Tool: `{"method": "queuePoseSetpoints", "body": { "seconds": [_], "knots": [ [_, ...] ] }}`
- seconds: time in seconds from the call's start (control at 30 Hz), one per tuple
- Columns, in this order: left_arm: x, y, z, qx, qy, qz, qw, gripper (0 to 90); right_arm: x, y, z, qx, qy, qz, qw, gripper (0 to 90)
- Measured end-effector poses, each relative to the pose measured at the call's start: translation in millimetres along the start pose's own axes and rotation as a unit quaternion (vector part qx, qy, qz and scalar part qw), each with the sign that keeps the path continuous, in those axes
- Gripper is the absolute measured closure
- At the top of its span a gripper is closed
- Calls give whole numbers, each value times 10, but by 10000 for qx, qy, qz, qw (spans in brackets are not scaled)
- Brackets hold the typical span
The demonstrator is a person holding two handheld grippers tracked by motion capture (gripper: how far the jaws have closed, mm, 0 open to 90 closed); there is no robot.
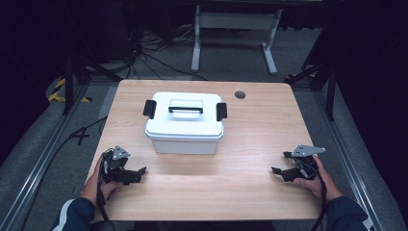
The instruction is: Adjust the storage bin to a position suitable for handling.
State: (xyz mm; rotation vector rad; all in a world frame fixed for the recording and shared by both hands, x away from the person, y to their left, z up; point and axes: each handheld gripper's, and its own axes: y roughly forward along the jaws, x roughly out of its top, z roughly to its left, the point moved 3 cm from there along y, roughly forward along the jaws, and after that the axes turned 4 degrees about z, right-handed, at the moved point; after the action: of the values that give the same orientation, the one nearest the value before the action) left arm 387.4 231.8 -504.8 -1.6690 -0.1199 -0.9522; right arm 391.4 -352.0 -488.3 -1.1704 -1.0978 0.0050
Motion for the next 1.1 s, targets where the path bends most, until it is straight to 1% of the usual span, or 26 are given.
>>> {"method": "queuePoseSetpoints", "body": {
  "seconds": [0.07, 0.1, 0.2, 0.23, 0.27, 0.3, 0.33, 0.4, 0.43, 0.47, 0.5, 0.53, 0.57, 0.63, 0.73, 0.77, 0.83, 0.87, 0.9, 0.93, 1.0, 1.1],
  "knots": [
    [16, 8, 4, -36, 61, 33, 10000, 0, 0, 0, 0, 0, 0, 2, 10000, 137],
    [23, 5, 13, -99, 128, 83, 9998, 0, 0, 0, 0, -1, -2, 3, 10000, 137],
    [27, 17, 17, -153, 175, 27, 9997, 0, 2, -3, -5, 18, -23, 25, 10000, 138],
    [18, 16, 4, -232, 295, -24, 9993, 1, 6, -6, -9, 30, -29, 59, 10000, 138],
    [4, 3, -26, -382, 470, 11, 9982, 4, 13, -7, -19, 28, -43, 91, 9999, 141],
    [4, 3, -26, -382, 470, 11, 9982, 4, 13, -7, -19, 28, -43, 91, 9999, 141],
    [0, -3, -46, -495, 649, 26, 9967, 4, 19, -4, -26, 15, -27, 99, 9999, 146],
    [1, -2, -57, -519, 725, 5, 9960, 4, 28, -8, -36, 19, -28, 145, 9999, 161],
    [-1, -2, -59, -517, 734, -4, 9960, 4, 34, -9, -38, 22, -45, 166, 9998, 165],
    [-5, -2, -68, -534, 683, -17, 9962, 4, 42, -11, -38, 23, -52, 198, 9998, 186],
    [-8, -5, -64, -558, 717, -10, 9959, 4, 53, -18, -36, 14, -56, 225, 9997, 226],
    [-12, -14, -57, -575, 777, 32, 9953, 4, 72, -30, -21, -3, -106, 265, 9996, 237],
    [-14, -13, -45, -563, 834, -15, 9949, 4, 89, -43, -4, 5, -192, 279, 9994, 242],
    [-17, -16, -40, -567, 844, -8, 9948, 4, 134, -80, 27, 85, -192, 201, 9996, 257],
    [-16, -15, -39, -571, 847, -14, 9948, 4, 198, -127, 63, 131, -250, 84, 9996, 279],
    [-18, -15, -46, -608, 801, 7, 9949, 3, 211, -134, 75, 145, -253, 73, 9995, 283],
    [-18, -16, -47, -632, 794, 20, 9948, 2, 251, -160, 108, 186, -390, 108, 9990, 322],
    [-18, -16, -47, -632, 794, 20, 9948, 2, 273, -179, 117, 133, -441, 119, 9989, 320],
    [-17, -16, -44, -632, 817, 24, 9947, 2, 273, -179, 117, 133, -441, 119, 9989, 320],
    [-18, -16, -47, -638, 798, 21, 9948, 2, 301, -207, 120, 100, -492, 86, 9987, 325],
    [-17, -16, -45, -633, 812, 24, 9947, 2, 376, -281, 120, 91, -534, -42, 9985, 330],
    [-18, -16, -46, -638, 802, 22, 9947, 2, 495, -348, 110, 25, -642, -75, 9979, 318]
  ]
}}
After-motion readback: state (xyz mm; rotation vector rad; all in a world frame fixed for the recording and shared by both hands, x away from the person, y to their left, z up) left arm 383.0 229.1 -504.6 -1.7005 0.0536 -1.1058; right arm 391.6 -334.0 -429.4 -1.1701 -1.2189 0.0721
